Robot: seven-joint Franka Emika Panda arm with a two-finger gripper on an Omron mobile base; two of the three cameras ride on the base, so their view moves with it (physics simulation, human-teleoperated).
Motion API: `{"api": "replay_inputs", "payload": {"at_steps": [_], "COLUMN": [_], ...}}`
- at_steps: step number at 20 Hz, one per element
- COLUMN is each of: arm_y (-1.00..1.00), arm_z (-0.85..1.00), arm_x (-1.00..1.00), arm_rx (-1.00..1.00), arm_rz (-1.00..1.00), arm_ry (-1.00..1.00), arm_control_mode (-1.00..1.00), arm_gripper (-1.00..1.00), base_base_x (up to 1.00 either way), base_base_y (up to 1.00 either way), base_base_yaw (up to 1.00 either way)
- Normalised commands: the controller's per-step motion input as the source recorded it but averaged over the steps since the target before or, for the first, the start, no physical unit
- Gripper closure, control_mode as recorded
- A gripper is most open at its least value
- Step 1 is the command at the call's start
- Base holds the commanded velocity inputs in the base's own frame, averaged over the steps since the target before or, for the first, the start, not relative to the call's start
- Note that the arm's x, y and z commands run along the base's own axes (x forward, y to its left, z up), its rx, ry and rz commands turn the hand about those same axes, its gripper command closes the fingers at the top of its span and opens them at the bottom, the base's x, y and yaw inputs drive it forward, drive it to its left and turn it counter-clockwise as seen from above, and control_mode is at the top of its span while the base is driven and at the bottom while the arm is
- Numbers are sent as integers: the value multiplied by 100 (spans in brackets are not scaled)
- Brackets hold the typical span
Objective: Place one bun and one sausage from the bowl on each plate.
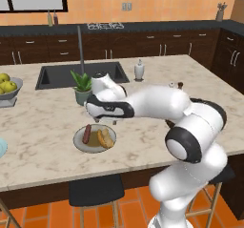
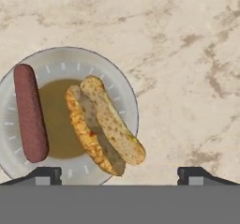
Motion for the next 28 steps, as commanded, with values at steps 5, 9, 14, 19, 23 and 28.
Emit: {"api": "replay_inputs", "payload": {"at_steps": [5,9,14,19,23,28], "arm_y": [-100,-100,-99,-84,-73,-78], "arm_z": [39,12,0,0,0,-2], "arm_x": [-2,0,0,11,18,26], "arm_rx": [9,6,5,4,4,7], "arm_rz": [-7,-7,-3,-1,0,0], "arm_ry": [0,8,4,10,15,13], "arm_control_mode": [-100,-100,-100,-100,-100,-100], "arm_gripper": [-100,-100,-100,-100,-100,-100], "base_base_x": [0,0,0,0,0,0], "base_base_y": [0,0,0,0,0,0], "base_base_yaw": [0,0,0,0,0,0]}}
